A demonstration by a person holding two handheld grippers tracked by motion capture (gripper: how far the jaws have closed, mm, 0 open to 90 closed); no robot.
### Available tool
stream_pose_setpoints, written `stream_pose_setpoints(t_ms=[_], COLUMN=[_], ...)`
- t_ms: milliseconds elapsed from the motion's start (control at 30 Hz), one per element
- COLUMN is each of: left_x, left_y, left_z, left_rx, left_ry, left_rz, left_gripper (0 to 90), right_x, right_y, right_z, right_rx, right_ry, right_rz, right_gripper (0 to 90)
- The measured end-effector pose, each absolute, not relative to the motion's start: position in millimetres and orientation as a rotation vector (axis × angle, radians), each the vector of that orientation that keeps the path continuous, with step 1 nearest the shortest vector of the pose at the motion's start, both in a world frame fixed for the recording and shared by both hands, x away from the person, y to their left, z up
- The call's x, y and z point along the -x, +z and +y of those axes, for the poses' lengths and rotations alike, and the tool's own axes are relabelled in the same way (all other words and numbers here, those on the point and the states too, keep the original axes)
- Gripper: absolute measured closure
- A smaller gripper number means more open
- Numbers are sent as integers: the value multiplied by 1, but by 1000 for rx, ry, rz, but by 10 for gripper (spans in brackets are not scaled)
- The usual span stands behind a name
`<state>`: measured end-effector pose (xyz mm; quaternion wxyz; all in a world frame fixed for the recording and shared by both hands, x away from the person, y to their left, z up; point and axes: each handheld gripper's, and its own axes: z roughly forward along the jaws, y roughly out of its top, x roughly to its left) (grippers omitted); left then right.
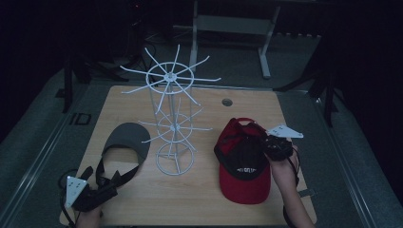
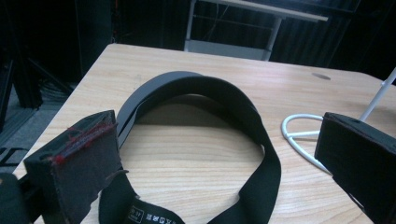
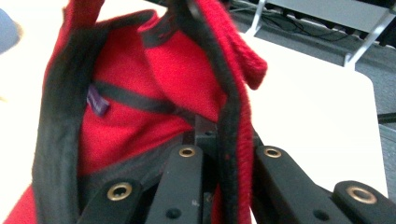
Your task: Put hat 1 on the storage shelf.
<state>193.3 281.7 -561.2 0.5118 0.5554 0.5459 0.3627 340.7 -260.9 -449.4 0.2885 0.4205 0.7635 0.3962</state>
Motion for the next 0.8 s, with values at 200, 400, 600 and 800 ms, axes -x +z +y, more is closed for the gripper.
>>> stream_pose_setpoints(t_ms=[200,400,600,800], left_x=[-193,-190,-187,-178], left_y=[-561,-556,-546,-532], left_z=[282,280,277,264], left_rx=[-1349,-1338,-1340,-1431], left_ry=[876,867,809,797], left_rz=[1331,1306,1289,1185], left_gripper=[5,5,5,5], right_x=[-334,-326,-319,-315], right_y=[-431,-412,-399,-391], right_z=[-263,-269,-274,-274], right_rx=[-1118,-1115,-1117,-1096], right_ry=[1106,1163,1223,1202], right_rz=[2003,1957,1921,1909], right_gripper=[856,856,856,855])
